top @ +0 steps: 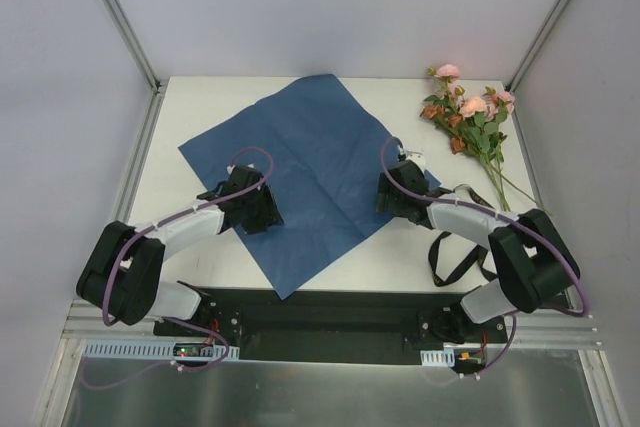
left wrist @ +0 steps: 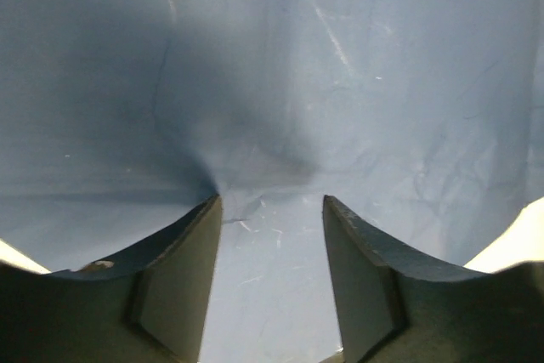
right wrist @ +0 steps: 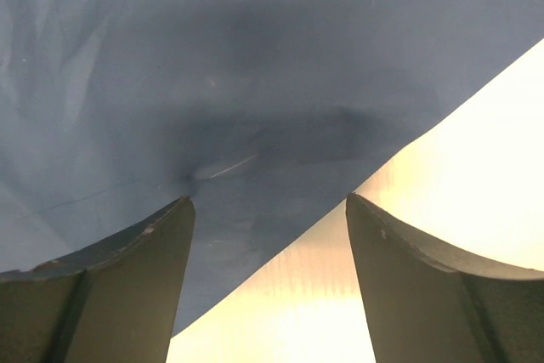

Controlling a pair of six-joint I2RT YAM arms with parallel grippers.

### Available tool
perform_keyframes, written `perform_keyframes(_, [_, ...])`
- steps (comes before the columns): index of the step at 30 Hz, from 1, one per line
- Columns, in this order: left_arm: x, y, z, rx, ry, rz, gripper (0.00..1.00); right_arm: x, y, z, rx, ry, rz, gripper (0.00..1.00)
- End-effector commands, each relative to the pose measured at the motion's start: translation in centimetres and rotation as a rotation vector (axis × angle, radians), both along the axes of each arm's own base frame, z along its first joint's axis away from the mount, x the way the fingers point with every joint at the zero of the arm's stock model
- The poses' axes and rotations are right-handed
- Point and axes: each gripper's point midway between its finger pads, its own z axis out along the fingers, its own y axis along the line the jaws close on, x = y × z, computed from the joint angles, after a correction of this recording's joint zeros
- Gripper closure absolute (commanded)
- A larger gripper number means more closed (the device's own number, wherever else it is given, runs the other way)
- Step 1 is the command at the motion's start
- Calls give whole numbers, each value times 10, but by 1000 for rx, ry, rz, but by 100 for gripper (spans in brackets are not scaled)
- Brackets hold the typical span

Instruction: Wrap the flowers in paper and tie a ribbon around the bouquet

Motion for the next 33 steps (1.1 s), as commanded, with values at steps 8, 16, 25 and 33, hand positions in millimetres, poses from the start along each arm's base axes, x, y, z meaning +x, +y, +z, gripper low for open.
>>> perform_keyframes(8, [-5,-56,108,-287,-188,-338,36,24,-93,86,-40,-31,-46,4])
perform_keyframes(16, [-19,-99,192,-498,-342,-573,27,56,-223,124,-361,16,-159,23])
perform_keyframes(25, [-63,-98,221,-595,-390,-728,26,98,-248,102,-381,68,79,44])
perform_keyframes(33, [-73,-92,198,-535,-334,-796,27,106,-262,64,-441,192,151,62])
